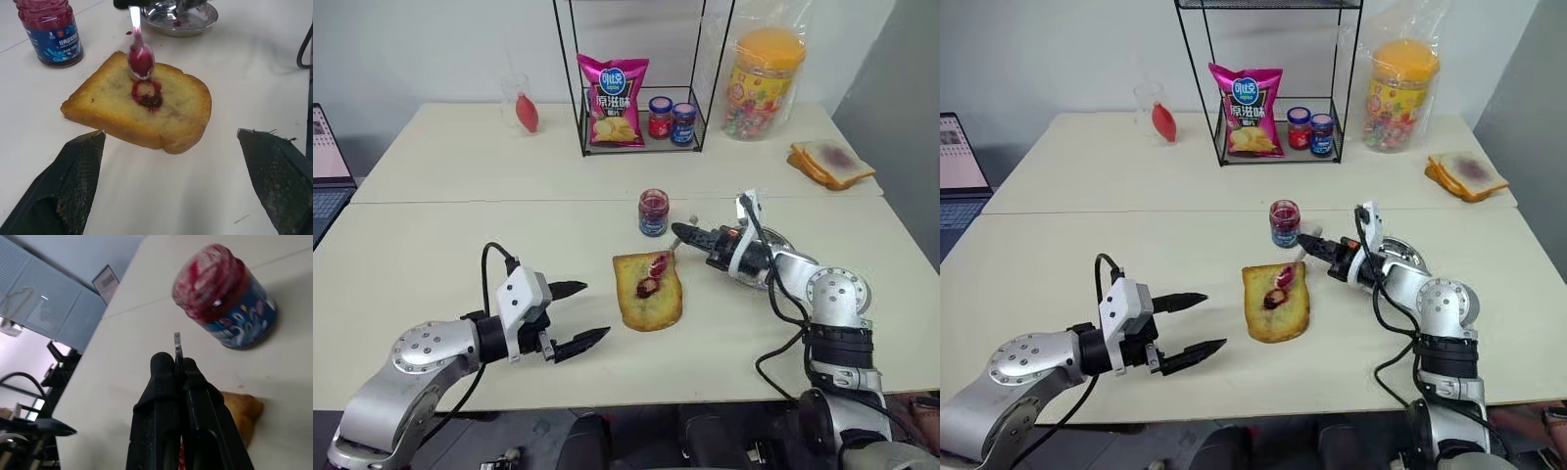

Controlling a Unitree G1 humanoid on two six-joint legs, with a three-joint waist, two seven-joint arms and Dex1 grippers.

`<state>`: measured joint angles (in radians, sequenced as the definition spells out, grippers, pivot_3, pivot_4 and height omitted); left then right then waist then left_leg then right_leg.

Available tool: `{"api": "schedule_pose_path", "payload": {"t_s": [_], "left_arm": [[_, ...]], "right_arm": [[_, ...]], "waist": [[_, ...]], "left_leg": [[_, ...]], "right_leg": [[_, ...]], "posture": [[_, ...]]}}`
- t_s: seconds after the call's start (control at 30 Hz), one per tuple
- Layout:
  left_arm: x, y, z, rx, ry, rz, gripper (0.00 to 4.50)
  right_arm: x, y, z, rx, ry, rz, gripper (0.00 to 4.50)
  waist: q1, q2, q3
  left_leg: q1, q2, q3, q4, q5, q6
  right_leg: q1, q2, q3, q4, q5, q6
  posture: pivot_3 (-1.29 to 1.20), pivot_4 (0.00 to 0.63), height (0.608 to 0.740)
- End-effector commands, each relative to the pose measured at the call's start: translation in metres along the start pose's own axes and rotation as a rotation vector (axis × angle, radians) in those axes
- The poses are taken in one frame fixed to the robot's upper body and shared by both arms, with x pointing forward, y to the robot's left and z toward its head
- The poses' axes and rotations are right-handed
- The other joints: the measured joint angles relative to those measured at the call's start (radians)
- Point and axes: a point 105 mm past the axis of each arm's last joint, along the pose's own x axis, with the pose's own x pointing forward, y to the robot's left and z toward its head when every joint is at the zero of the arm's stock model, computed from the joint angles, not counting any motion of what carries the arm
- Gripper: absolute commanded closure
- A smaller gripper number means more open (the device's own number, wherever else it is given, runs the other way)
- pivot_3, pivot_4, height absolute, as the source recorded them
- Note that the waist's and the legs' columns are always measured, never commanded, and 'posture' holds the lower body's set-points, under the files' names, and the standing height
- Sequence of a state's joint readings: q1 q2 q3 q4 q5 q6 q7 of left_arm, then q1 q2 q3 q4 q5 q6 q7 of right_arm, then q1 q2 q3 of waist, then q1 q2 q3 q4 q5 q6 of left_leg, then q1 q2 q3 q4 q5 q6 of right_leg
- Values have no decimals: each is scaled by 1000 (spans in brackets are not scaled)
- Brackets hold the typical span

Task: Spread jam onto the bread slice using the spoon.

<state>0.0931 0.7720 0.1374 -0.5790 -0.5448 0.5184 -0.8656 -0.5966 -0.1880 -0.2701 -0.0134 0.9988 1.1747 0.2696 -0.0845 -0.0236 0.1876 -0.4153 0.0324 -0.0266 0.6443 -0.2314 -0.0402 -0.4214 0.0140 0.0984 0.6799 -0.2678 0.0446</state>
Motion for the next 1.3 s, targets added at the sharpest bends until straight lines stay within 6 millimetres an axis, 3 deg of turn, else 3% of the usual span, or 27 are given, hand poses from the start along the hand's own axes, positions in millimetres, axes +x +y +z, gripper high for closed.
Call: {"api": "schedule_pose_path", "payload": {"t_s": [0.03,0.3,0.53,0.63,0.97,1.17,1.3], "left_arm": [[1,-1,4,25,-16,-10,0],[1,-2,4,26,-15,-10,0],[2,-3,5,25,-15,-14,0],[2,-4,5,27,-13,-22,0],[3,-2,5,35,-13,-29,0],[4,-2,5,37,-16,-31,0],[4,-3,5,36,-18,-32,0]], "right_arm": [[3,28,4,8,-10,106,4484],[5,11,-32,22,83,36,4484],[-2,-18,-30,-13,64,-86,4484],[-4,-22,-29,-31,63,-102,4484],[-13,-20,-16,-76,52,-90,4484],[-15,7,4,-14,7,38,4484],[-15,16,3,2,21,76,4484]], "waist": [[0,0,0],[0,0,0],[0,0,0],[0,0,0],[0,0,0],[1,0,0],[0,0,0]], "left_leg": [[0,0,0,0,0,0],[0,0,0,0,0,0],[0,0,0,0,0,0],[0,0,0,0,0,0],[0,0,0,0,0,0],[0,0,0,0,0,0],[0,0,0,0,0,0]], "right_leg": [[0,0,0,0,0,0],[0,0,0,0,0,0],[0,0,0,0,0,0],[0,0,0,0,0,0],[0,0,0,0,0,0],[0,0,0,0,0,0],[0,0,0,0,0,0]], "posture": [[0,150,740],[0,150,740],[0,150,740],[0,150,740],[0,150,740],[0,150,740],[0,150,740]]}}
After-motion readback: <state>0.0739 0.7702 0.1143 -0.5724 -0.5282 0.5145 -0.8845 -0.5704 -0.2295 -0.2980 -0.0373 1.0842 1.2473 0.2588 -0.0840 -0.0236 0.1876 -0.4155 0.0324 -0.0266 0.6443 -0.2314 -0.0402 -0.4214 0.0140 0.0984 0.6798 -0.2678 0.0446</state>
